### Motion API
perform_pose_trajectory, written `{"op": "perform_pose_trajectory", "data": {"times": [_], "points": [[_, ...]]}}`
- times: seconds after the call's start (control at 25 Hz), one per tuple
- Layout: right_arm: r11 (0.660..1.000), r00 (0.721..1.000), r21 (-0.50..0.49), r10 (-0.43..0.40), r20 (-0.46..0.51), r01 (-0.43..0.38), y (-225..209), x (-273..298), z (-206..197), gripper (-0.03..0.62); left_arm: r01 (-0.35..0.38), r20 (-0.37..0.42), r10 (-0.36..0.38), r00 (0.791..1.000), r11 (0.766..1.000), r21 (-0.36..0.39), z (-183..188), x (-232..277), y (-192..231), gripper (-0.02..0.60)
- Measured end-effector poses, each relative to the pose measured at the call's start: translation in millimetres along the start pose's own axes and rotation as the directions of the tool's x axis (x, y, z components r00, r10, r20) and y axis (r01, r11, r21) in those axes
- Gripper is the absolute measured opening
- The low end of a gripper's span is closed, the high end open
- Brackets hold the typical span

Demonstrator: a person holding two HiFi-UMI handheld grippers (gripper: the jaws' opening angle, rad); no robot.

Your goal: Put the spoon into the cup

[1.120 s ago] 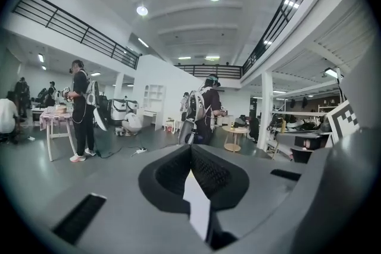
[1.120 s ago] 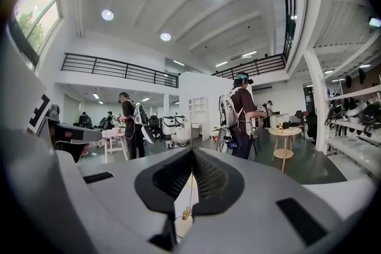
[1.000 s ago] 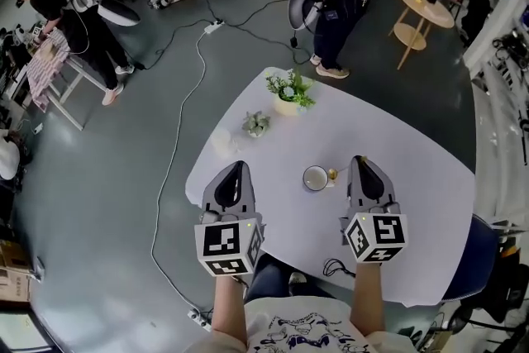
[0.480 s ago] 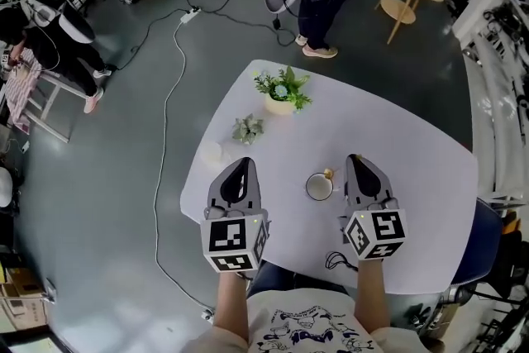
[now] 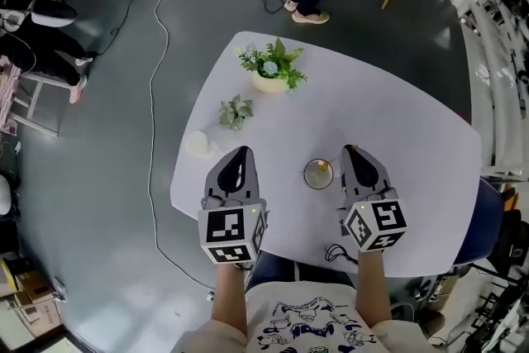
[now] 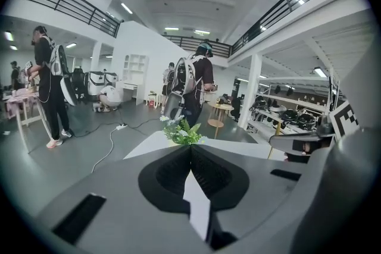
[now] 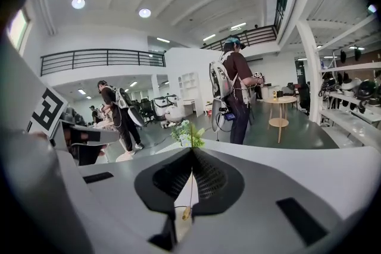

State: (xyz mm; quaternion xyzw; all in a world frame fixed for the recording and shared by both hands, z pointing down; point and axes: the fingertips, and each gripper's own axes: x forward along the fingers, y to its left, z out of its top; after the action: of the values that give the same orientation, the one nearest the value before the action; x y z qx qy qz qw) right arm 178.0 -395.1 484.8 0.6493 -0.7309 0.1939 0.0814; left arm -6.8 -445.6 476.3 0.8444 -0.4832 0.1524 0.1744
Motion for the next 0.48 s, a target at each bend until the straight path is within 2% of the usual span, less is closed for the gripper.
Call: {"op": "perform_pose_trajectory", "data": {"times": [0.48], "points": [[0.997, 0.990, 0.037, 0.073, -0.117, -0.069, -2, 30, -66, 0.017, -0.023, -0.090, 0.019, 0.996, 0.999, -0.036, -55, 21, 2, 0.014]]}}
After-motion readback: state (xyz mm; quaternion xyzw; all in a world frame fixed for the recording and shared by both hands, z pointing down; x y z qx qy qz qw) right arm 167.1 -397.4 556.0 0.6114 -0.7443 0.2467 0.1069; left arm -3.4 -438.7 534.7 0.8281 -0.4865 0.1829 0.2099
